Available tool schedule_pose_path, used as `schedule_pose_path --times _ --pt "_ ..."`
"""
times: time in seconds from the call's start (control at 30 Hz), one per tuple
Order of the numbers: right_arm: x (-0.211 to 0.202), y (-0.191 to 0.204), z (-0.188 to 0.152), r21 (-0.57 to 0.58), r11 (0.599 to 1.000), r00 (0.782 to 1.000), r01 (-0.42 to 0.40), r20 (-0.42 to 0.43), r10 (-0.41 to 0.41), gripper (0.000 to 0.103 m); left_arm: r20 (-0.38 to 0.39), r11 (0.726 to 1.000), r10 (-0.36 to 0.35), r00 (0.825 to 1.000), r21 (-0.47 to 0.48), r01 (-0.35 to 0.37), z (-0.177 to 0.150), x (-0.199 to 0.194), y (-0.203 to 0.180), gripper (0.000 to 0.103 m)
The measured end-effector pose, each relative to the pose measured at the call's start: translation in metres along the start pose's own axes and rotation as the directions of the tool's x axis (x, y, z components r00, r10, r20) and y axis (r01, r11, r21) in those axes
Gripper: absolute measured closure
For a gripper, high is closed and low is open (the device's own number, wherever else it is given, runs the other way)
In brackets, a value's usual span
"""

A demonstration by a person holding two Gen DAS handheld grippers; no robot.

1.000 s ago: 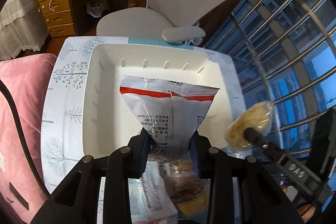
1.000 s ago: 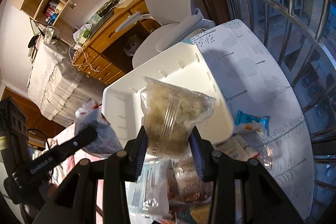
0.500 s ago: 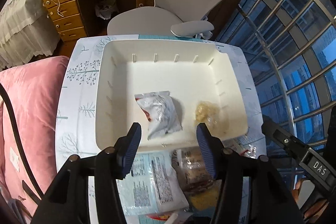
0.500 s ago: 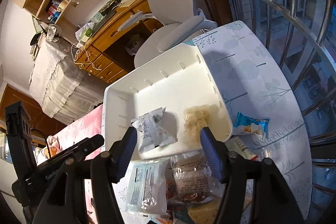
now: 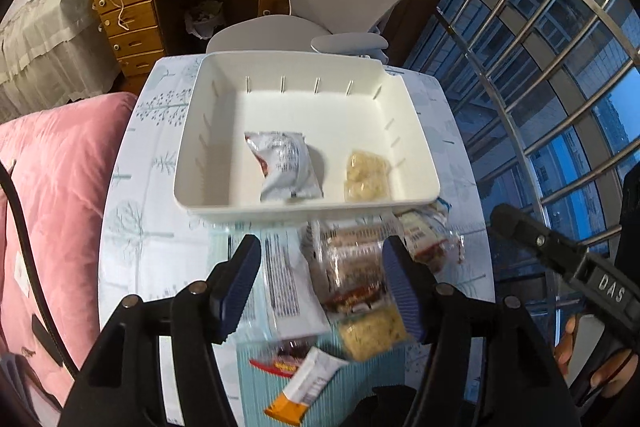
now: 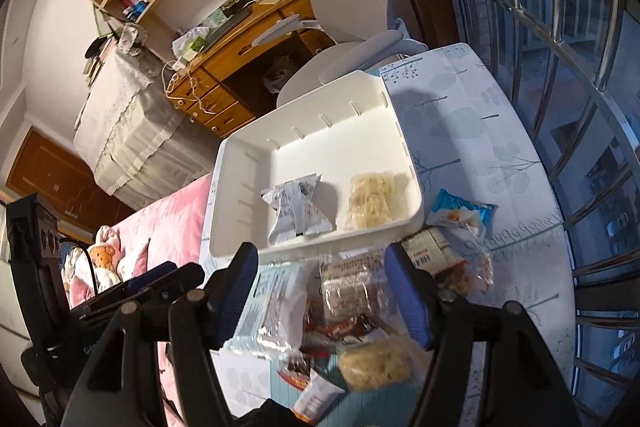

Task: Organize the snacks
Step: 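Withdraw both tools from the tray back toward the snack pile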

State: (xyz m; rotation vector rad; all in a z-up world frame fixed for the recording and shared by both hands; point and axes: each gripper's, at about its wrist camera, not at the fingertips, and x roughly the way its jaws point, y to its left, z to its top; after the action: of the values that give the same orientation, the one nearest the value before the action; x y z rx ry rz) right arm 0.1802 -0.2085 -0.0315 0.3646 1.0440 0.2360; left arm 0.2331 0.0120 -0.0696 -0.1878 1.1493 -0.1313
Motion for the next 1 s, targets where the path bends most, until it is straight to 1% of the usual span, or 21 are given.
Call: schedule_pose_path --times 0.1,0.27,0.43,0.63,0.7,0.83,1.0 --pt "-0.007 -0.005 -0.008 -0.004 1.0 1.0 0.005 -0.004 -0.005 0.037 0.0 1.0 0.003 1.0 -0.017 -0.003 -0.019 -0.004 -0.003 0.039" --pt "-0.012 -0.013 -0.023 -0.017 1.0 0.999 0.021 -0.04 -0.022 0.037 -0.005 0.998 0.014 1.0 -0.063 -0.014 -0.052 -0.009 -0.004 0.039" --pt "-0.009 -0.018 -0.036 -0.066 0.997 0.996 0.037 -0.08 -0.042 0.037 -0.016 0.993 0.027 1.0 -0.113 -0.028 -0.082 -0.007 0.003 0.036" --pt "-0.001 -0.02 -0.051 -0.124 0.991 0.99 0.043 -0.131 -0.059 0.037 -0.053 0.982 0.046 0.998 -0.182 -0.055 -0.115 0.002 0.018 0.035" --pt "0.005 -0.022 -0.057 -0.136 0.99 0.985 0.045 -0.16 -0.067 0.037 -0.071 0.976 0.042 0.997 -0.208 -0.056 -0.127 0.006 0.025 0.032" --pt "0.016 -0.026 -0.067 -0.142 0.988 0.973 0.054 -0.213 -0.084 0.037 -0.121 0.968 0.038 0.992 -0.242 -0.066 -0.146 0.021 0.035 0.031" --pt "0.034 -0.034 -0.079 -0.127 0.99 0.949 0.06 -0.299 -0.096 0.037 -0.179 0.962 0.025 0.983 -0.264 -0.073 -0.166 0.039 0.044 0.03"
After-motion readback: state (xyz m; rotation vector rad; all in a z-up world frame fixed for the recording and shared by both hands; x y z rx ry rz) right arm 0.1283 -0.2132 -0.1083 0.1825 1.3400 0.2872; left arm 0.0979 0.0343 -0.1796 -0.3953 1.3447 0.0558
